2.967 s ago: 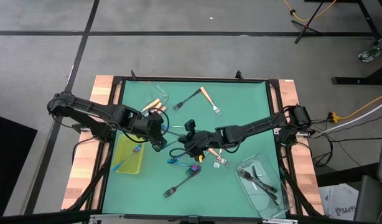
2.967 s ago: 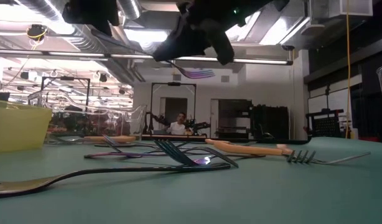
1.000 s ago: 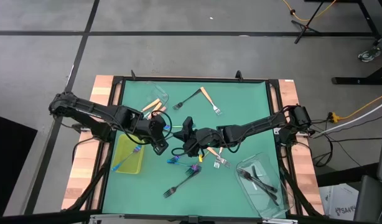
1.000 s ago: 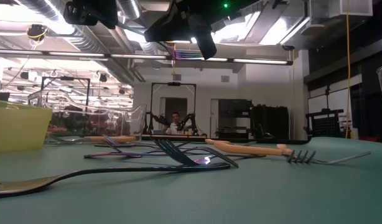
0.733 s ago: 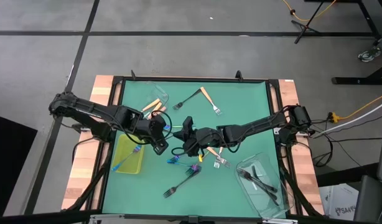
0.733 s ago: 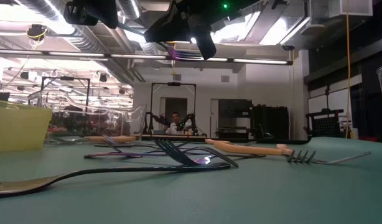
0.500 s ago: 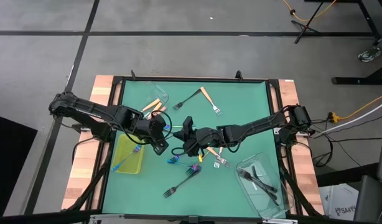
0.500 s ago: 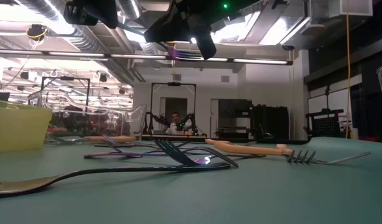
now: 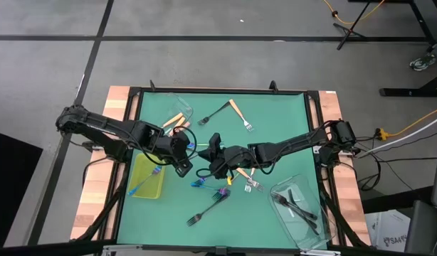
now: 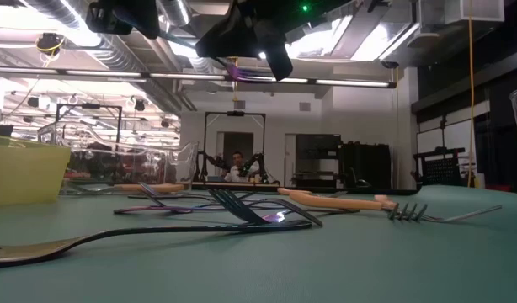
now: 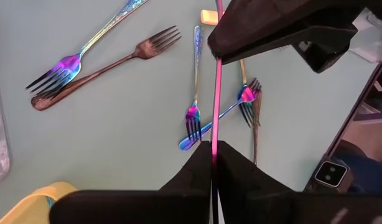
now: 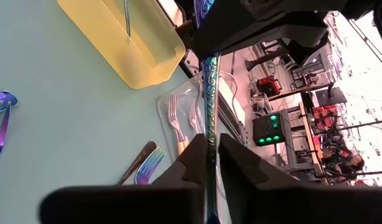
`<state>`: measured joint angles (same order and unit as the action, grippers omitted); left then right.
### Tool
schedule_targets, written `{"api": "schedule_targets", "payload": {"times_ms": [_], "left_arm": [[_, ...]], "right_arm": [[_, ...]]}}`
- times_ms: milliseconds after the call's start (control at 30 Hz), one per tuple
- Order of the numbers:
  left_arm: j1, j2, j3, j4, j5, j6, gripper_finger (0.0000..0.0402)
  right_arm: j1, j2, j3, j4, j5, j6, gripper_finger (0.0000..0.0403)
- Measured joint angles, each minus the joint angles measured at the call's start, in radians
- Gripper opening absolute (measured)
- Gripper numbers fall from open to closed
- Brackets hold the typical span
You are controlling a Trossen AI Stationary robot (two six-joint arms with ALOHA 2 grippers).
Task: Sort silverware by color (type)
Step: Put the blue fork in the yellow bin
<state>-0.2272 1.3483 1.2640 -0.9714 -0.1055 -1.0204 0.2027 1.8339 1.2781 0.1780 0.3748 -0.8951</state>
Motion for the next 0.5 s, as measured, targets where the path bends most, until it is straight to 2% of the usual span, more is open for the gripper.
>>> {"api": "schedule_targets", "payload": {"times_ms": [233,500], "left_arm": [[0.0,0.0,0.0,-0.006,0.0,-0.001,0.0002],[0.0,-0.036,0.0,-0.059,0.022,-0.038,0.0002]], "right_arm": [[0.0,0.0,0.0,0.0,0.0,0.0,0.0106],[0.042,-0.007,0.0,-0.018,0.084,0.029,0.0124]]}}
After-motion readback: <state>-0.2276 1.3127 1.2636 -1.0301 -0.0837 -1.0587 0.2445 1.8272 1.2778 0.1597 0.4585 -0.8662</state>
